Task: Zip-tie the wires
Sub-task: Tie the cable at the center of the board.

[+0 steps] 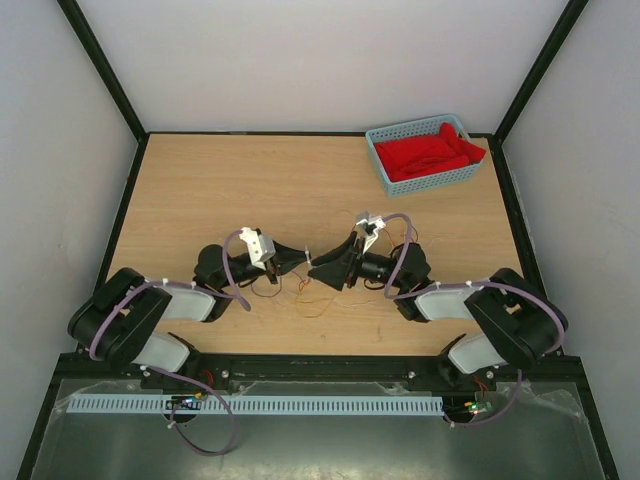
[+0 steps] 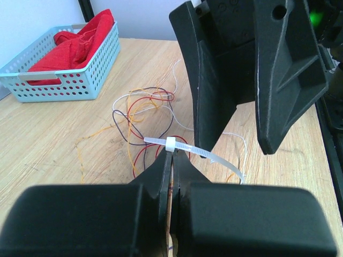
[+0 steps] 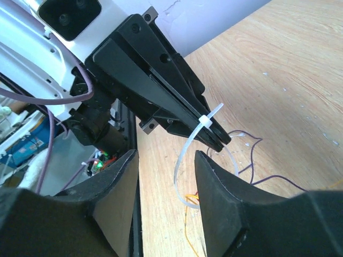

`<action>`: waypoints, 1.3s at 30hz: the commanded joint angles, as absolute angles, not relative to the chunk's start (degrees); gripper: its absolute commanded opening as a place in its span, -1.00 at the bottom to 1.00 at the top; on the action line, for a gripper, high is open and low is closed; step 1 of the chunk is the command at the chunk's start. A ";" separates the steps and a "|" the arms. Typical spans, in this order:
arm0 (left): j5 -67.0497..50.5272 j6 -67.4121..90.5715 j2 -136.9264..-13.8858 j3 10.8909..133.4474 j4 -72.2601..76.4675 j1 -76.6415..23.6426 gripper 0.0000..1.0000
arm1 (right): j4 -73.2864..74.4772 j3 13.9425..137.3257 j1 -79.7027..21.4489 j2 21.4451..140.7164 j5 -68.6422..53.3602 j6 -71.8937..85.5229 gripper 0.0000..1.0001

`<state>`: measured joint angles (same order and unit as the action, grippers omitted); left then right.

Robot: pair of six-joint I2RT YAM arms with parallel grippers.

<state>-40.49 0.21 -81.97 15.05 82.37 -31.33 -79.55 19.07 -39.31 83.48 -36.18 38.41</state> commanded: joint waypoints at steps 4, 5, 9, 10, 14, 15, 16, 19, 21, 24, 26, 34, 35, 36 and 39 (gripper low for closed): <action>-42.58 -0.60 -81.95 15.56 84.83 -31.64 -1.00 | -66.59 20.70 -37.36 78.02 -33.51 31.69 0.15; -42.66 -0.65 -81.91 15.51 84.82 -31.64 -1.00 | -66.47 20.85 -36.71 77.75 -33.85 32.50 0.15; -43.76 -0.94 -81.97 15.43 84.83 -31.65 -1.00 | -62.69 24.04 -35.21 76.70 -35.35 34.29 0.15; -43.99 -0.92 -82.00 15.38 84.82 -31.69 -1.00 | -60.79 25.24 -35.16 76.46 -35.64 34.47 0.15; -44.85 -0.90 -81.90 15.29 84.81 -31.64 -1.00 | -53.53 30.41 -35.16 75.94 -36.69 35.61 0.15; -45.01 -0.99 -81.82 15.21 84.81 -31.64 -1.00 | -50.43 32.00 -35.16 76.00 -36.52 35.53 0.15; -45.12 -1.01 -81.83 15.21 84.81 -31.64 -1.00 | -47.39 33.52 -35.20 76.14 -36.39 35.15 0.15; -45.31 -0.94 -81.71 15.21 84.81 -31.64 -1.00 | -41.39 36.92 -35.16 77.42 -36.64 34.96 0.15; -45.39 -1.00 -81.56 15.20 84.81 -31.64 -1.00 | -38.24 38.45 -35.17 78.41 -36.65 35.00 0.15; -45.48 -1.06 -81.21 14.97 84.81 -31.65 -1.00 | -36.50 39.37 -35.16 79.64 -36.80 35.26 0.15; -45.61 -1.09 -81.09 14.94 84.81 -31.64 -1.00 | -36.41 39.79 -35.16 80.52 -37.62 35.74 0.15; -46.47 -1.23 -81.96 15.31 84.81 -31.65 -1.00 | -38.02 39.99 -35.14 81.45 -40.37 37.84 0.09; -46.49 -1.12 -82.09 15.37 84.81 -31.65 -1.00 | -38.10 39.97 -35.15 81.34 -40.58 37.92 0.09; -46.43 -1.10 -82.13 15.38 84.81 -31.70 -1.00 | -38.12 39.93 -35.22 81.25 -40.68 38.03 0.07; -46.24 -1.06 -82.24 15.47 84.81 -31.73 -1.00 | -38.37 39.79 -35.20 81.04 -41.20 38.55 0.03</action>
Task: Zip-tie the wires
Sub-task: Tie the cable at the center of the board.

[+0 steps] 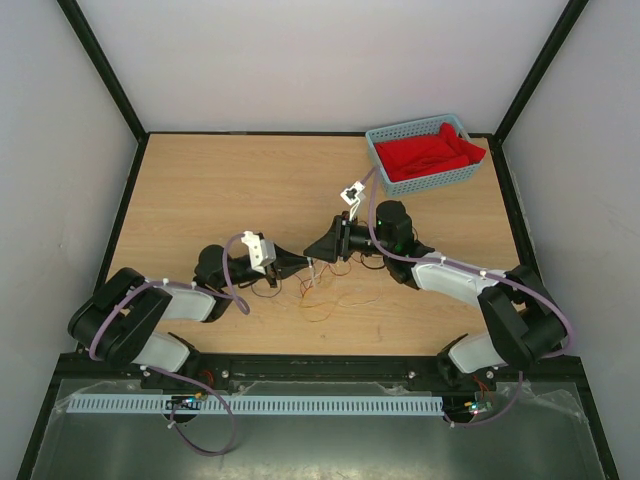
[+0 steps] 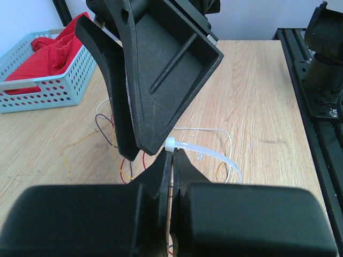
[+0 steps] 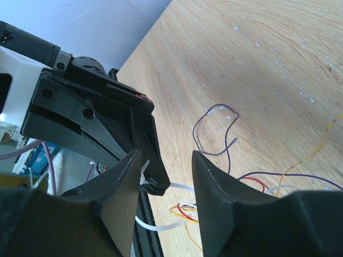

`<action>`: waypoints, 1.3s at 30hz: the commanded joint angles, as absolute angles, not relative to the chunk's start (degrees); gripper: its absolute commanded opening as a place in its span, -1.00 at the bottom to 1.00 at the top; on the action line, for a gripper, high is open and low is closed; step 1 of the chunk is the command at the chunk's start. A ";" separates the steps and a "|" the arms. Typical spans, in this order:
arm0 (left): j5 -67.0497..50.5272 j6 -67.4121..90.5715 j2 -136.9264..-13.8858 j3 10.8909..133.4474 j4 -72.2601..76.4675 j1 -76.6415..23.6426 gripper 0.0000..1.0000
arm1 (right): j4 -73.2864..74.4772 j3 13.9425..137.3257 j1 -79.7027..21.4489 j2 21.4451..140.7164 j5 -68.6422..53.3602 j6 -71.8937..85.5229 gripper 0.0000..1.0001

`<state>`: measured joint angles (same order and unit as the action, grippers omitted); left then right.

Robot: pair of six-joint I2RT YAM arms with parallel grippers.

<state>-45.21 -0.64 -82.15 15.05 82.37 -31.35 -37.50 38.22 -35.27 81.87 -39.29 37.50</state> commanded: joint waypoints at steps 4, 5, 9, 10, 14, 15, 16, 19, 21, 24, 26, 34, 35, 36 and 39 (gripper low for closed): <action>-46.06 -1.14 -82.29 15.38 84.81 -31.73 -1.00 | -38.53 39.60 -35.18 81.00 -41.85 39.16 0.00; -45.99 -1.12 -82.42 15.37 84.81 -31.74 -1.00 | -38.69 39.57 -35.12 80.93 -42.02 39.33 -0.03; -45.88 -1.01 -82.91 15.38 84.81 -31.71 -1.00 | -39.37 39.64 -35.23 80.81 -43.01 40.06 -0.23; -45.88 -0.94 -82.99 15.38 84.81 -31.75 -1.00 | -39.45 39.72 -35.18 80.79 -43.20 40.15 -0.28; -45.11 -0.97 -83.29 15.20 84.81 -31.64 -1.00 | -39.49 39.50 -35.18 80.78 -43.88 40.61 -0.44; -45.05 -0.89 -83.33 15.22 84.81 -31.68 -1.00 | -39.58 39.40 -35.17 80.84 -44.12 40.75 -0.49; -44.94 -0.89 -83.52 15.26 84.81 -31.65 -1.00 | -39.59 39.32 -35.16 80.82 -44.20 40.83 -0.54; -44.67 -0.88 -83.91 15.27 84.81 -31.67 -1.00 | -39.68 39.29 -35.22 80.76 -44.41 41.39 -0.78; -44.44 -0.77 -84.31 15.29 84.82 -31.69 -1.00 | -39.82 39.34 -35.16 80.73 -44.64 41.80 -0.96; -44.03 -0.77 -84.65 15.29 84.81 -31.64 -1.00 | -40.00 39.40 -35.16 80.79 -44.74 42.25 -1.00; -44.01 -0.69 -84.66 15.29 84.81 -31.64 -1.00 | -40.03 39.67 -35.16 81.12 -44.73 42.30 -1.00; -45.12 -0.03 -84.17 14.87 84.81 -31.72 -1.00 | -39.82 43.51 -34.21 84.23 -42.14 40.99 -1.00; -45.31 0.07 -84.07 14.75 84.81 -31.76 -1.00 | -39.71 44.00 -34.05 84.52 -41.47 40.82 -1.00; -45.42 -0.03 -84.03 14.63 84.81 -31.82 -1.00 | -39.77 44.45 -34.02 84.81 -41.02 40.67 -1.00; -45.16 -0.36 -84.00 14.17 84.82 -31.99 -1.00 | -39.92 45.17 -33.92 85.29 -39.98 40.47 -1.00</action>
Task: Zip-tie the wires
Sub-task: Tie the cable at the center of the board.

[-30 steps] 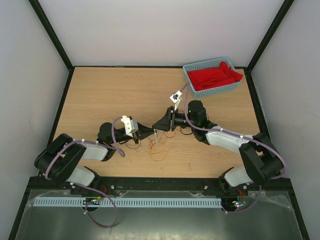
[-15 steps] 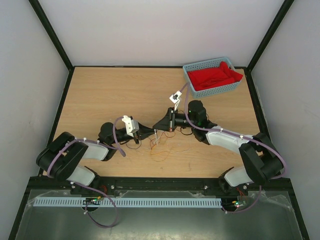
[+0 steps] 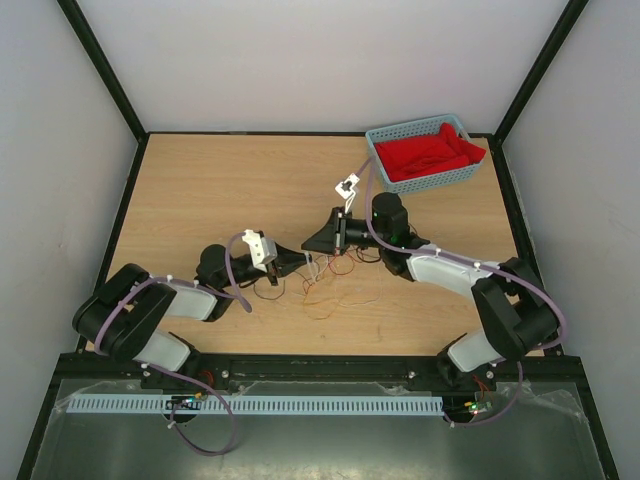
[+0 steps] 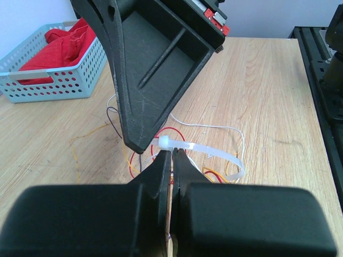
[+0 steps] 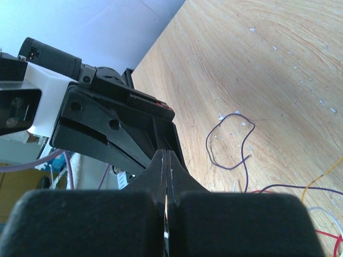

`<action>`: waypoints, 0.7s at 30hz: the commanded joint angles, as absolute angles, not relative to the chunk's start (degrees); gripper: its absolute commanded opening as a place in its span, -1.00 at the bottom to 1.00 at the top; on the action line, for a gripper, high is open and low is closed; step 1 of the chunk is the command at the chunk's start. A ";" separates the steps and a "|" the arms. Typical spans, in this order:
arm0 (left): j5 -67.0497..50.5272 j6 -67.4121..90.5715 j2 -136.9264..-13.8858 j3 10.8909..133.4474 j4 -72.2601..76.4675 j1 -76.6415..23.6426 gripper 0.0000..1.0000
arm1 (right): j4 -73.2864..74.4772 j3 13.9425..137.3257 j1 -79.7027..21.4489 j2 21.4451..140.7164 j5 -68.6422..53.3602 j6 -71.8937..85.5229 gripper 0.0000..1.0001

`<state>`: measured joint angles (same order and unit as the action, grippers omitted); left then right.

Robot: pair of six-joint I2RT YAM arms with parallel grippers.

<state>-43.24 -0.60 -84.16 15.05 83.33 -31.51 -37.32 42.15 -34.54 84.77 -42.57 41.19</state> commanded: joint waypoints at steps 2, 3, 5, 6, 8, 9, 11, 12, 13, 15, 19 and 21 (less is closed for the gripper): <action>-45.08 -0.50 -83.90 13.97 84.84 -31.99 -1.00 | -40.15 45.20 -33.77 85.42 -39.34 40.41 -1.00; -45.02 -0.58 -83.93 13.90 84.84 -32.11 -1.00 | -40.42 45.15 -33.82 85.51 -39.29 40.49 -1.00; -44.91 -0.55 -84.02 13.96 84.81 -32.15 -1.00 | -40.93 45.10 -33.76 85.60 -39.05 40.75 -1.00; -44.87 -0.64 -84.09 13.92 84.81 -32.23 -1.00 | -41.20 45.23 -33.77 85.73 -39.05 40.90 -1.00; -44.68 -0.70 -84.02 13.86 84.81 -32.33 -1.00 | -41.18 45.45 -33.66 85.91 -38.94 40.81 -1.00; -44.65 -0.78 -83.98 13.77 84.86 -32.34 -1.00 | -41.13 45.59 -33.70 85.95 -38.89 40.78 -1.00; -44.56 -0.71 -83.86 13.60 84.81 -32.34 -1.00 | -41.11 45.64 -33.52 86.02 -38.30 40.41 -1.00; -44.52 -0.75 -83.80 13.50 84.81 -32.34 -1.00 | -41.08 45.68 -33.49 86.04 -37.91 40.16 -1.00; -44.48 -0.77 -83.70 13.46 84.81 -32.39 -1.00 | -41.11 45.77 -33.51 86.01 -37.61 39.99 -1.00; -44.48 -0.79 -83.66 13.17 84.86 -32.34 -1.00 | -41.39 45.88 -33.41 86.15 -37.19 39.89 -1.00; -44.61 -0.58 -84.08 13.06 84.81 -32.44 -1.00 | -43.00 46.18 -33.40 86.87 -37.03 40.76 -1.00; -44.51 -0.58 -84.30 13.09 84.82 -32.60 -1.00 | -44.45 46.11 -33.40 87.30 -37.41 41.70 -1.00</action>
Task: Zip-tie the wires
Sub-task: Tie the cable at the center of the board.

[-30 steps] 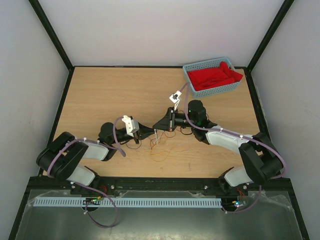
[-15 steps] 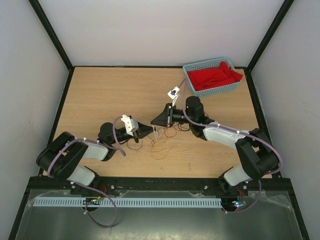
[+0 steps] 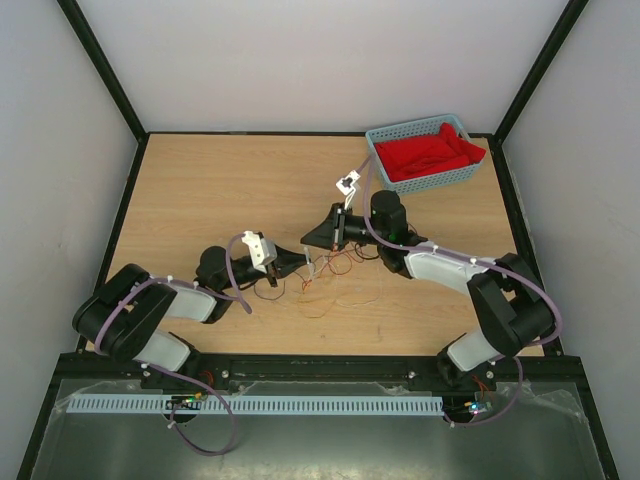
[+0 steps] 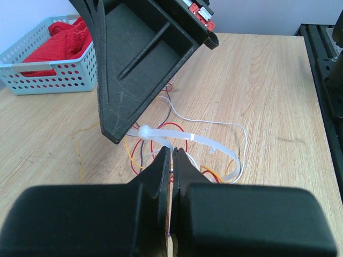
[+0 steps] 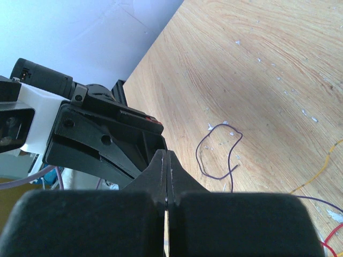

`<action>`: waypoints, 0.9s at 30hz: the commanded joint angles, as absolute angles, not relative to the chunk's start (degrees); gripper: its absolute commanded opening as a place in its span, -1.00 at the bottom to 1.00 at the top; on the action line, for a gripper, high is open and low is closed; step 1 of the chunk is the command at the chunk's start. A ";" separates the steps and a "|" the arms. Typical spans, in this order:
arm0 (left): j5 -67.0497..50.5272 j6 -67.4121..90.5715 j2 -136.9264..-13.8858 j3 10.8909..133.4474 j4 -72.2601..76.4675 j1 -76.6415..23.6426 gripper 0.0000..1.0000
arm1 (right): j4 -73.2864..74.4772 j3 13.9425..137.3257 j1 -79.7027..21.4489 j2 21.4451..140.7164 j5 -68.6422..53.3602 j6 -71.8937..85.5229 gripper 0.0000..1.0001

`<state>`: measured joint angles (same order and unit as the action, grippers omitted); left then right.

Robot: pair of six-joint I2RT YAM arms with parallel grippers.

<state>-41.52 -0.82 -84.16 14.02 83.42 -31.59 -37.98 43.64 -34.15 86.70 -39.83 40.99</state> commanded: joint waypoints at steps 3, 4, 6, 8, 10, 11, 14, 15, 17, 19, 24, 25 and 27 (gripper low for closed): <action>-44.11 -0.60 -84.44 13.00 84.81 -32.61 -1.00 | -45.41 45.91 -33.40 87.53 -37.58 42.30 -1.00; -43.93 -0.64 -84.39 13.01 84.81 -32.61 -1.00 | -45.36 45.89 -33.40 87.54 -37.79 42.29 -1.00; -43.40 -0.70 -84.30 12.87 84.81 -32.61 -1.00 | -45.35 45.73 -33.44 87.33 -38.54 42.53 -1.00; -43.00 -0.90 -84.06 12.71 84.82 -32.58 -1.00 | -44.07 45.50 -33.40 86.98 -39.52 42.45 -1.00; -42.85 -1.02 -83.91 12.57 84.82 -32.54 -1.00 | -42.20 45.45 -33.41 86.73 -41.11 42.46 -0.97; -42.85 -1.03 -83.93 12.57 84.81 -32.56 -1.00 | -41.74 45.44 -33.40 86.68 -42.02 42.68 -0.79; -42.93 -1.21 -84.06 12.56 84.81 -32.57 -1.00 | -39.97 45.19 -33.33 86.30 -44.25 43.03 -0.27; -43.04 -1.37 -84.08 12.57 84.81 -32.53 -1.00 | -38.89 45.28 -33.24 86.06 -44.51 42.36 -0.16; -43.18 -1.62 -84.12 12.54 84.81 -32.57 -1.00 | -36.09 45.58 -33.20 85.44 -44.47 40.54 0.02; -43.24 -1.60 -84.19 12.52 84.81 -32.55 -1.00 | -33.53 45.92 -33.01 84.86 -44.22 38.74 0.03; -43.41 -1.56 -84.53 12.82 84.81 -32.56 -1.00 | -30.73 46.14 -32.87 83.79 -45.79 36.75 0.04; -43.42 -1.52 -84.69 12.86 84.81 -32.45 -1.00 | -30.61 46.15 -32.87 83.57 -46.44 36.69 0.04; -43.42 -1.44 -85.16 12.99 84.81 -32.43 -1.00 | -30.30 46.16 -32.87 83.12 -47.64 36.74 0.03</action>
<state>-42.11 -1.06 -84.20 13.06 83.09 -32.25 -32.12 44.31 -33.17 85.73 -44.27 38.46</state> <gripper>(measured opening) 0.002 0.515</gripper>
